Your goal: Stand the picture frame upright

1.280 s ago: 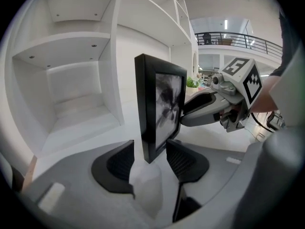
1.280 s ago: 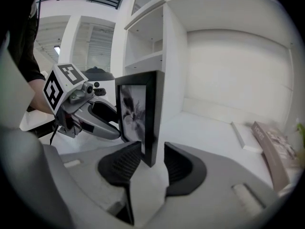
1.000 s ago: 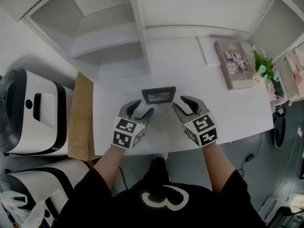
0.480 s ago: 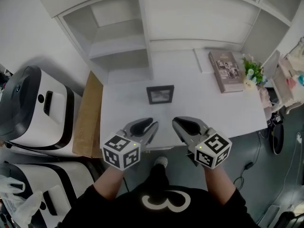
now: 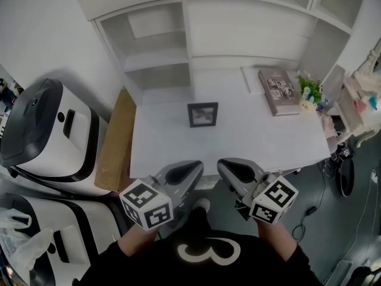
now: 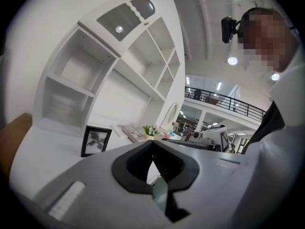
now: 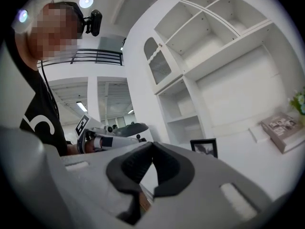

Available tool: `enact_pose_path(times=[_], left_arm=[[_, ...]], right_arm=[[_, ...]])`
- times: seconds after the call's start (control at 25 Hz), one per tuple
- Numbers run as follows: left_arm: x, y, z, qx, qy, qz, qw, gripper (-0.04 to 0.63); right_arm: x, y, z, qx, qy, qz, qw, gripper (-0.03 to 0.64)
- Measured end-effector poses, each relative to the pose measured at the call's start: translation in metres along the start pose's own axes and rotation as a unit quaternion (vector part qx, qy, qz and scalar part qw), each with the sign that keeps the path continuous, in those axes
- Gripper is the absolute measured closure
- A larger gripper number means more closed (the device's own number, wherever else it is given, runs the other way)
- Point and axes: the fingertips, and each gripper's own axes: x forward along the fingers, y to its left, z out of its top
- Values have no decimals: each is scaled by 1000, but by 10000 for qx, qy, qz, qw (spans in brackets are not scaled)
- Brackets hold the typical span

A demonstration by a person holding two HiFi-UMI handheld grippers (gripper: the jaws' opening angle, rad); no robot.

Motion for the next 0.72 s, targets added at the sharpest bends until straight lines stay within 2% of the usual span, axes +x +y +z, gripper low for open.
enact_pose_path(times=[0.32, 0.72], left_arm=[[-8, -17, 2, 514, 56, 162, 9985, 586], [-15, -13, -2, 595, 175, 375, 9974, 586]], right_arm=[[-15, 9, 3, -319, -33, -136, 9994, 614], [-19, 9, 3, -336, -38, -215, 9992, 614]])
